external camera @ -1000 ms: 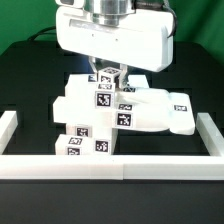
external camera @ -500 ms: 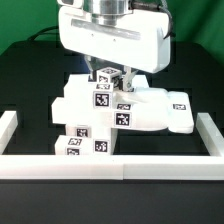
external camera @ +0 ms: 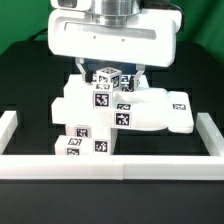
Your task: Assemble chair
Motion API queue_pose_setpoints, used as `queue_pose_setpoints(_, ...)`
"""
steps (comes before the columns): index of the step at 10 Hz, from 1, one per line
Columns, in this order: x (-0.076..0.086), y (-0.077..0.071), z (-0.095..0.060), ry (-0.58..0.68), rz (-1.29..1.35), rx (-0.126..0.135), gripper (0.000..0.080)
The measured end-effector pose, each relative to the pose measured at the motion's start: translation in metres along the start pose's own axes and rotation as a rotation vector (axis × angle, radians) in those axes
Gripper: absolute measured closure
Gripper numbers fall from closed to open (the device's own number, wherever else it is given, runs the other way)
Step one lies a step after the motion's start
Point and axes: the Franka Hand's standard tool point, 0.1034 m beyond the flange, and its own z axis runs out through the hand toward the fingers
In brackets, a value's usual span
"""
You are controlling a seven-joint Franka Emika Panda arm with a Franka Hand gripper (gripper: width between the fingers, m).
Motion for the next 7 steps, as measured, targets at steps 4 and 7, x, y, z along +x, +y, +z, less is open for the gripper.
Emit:
queue_pose_setpoints(4,-0.0017,-0.0022,0.0007,-0.001,-0.298,-0.001,0.015)
queue_pose_setpoints(7,-0.0014,-0.0004,0.0004,-0.002,-0.457,-0.008,0.015)
